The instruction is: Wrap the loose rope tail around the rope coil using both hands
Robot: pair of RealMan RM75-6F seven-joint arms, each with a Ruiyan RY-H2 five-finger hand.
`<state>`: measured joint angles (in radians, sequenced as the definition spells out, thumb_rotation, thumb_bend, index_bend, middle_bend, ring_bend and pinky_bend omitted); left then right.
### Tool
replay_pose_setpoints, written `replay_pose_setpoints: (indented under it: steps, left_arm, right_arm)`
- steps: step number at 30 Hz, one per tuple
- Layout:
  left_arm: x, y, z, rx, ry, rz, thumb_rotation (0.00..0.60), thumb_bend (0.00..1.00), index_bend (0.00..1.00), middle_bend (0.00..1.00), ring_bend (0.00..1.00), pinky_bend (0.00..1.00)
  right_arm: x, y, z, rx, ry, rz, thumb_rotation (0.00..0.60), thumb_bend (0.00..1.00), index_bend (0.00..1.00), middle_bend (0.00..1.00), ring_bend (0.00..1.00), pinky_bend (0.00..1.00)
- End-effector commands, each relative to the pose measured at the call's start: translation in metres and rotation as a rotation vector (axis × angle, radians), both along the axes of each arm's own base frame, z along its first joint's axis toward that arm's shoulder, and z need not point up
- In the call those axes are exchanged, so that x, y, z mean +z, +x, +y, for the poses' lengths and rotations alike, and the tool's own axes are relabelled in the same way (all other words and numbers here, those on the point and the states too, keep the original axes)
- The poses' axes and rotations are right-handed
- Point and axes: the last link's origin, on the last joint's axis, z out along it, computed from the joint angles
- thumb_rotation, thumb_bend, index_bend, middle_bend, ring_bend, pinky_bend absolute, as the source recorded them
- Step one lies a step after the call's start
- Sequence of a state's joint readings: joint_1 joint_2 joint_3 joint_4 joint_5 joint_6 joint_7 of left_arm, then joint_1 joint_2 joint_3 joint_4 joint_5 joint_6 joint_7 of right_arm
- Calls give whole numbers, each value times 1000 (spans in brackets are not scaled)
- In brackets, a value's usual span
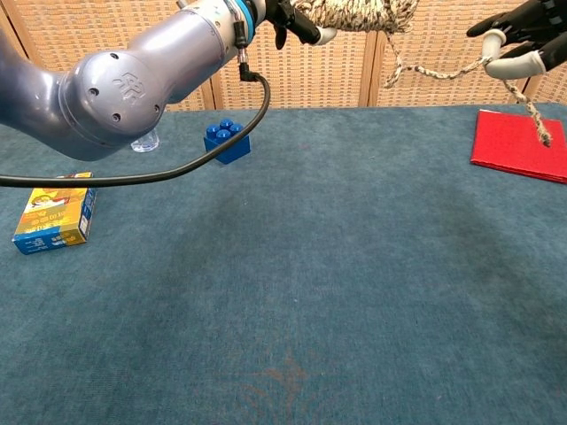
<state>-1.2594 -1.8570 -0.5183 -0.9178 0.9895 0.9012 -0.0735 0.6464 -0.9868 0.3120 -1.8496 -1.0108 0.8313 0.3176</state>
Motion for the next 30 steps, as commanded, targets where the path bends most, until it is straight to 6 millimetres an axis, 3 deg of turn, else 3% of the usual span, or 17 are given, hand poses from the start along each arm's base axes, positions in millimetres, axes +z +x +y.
replay_pose_setpoints:
  steps: [1,11,13,20,30]
  left_arm:
    - [-2,0,3,13,3,9,600,590,754,662,554,700]
    - [-21,1,2,-7,14,160,600,592,754,662,554,700]
    - [-31,-1,-2,-43,24,250,600,592,754,662,554,700]
    - [-46,2,-9,-80,26,304,600,593,754,662,554,700]
    - [-60,0,-23,-174,-12,381,600,594,755,662,554,700]
  right_arm:
    - [2,0,9,26,-15,9,600,525,707,0,0,0]
    - [5,13,31,166,17,-14,600,524,707,0,0,0]
    - [12,25,34,205,11,-58,600,524,708,0,0,0]
    - [30,50,36,256,20,-129,600,524,710,0,0,0]
    - [38,85,11,274,23,-150,600,524,710,0,0,0]
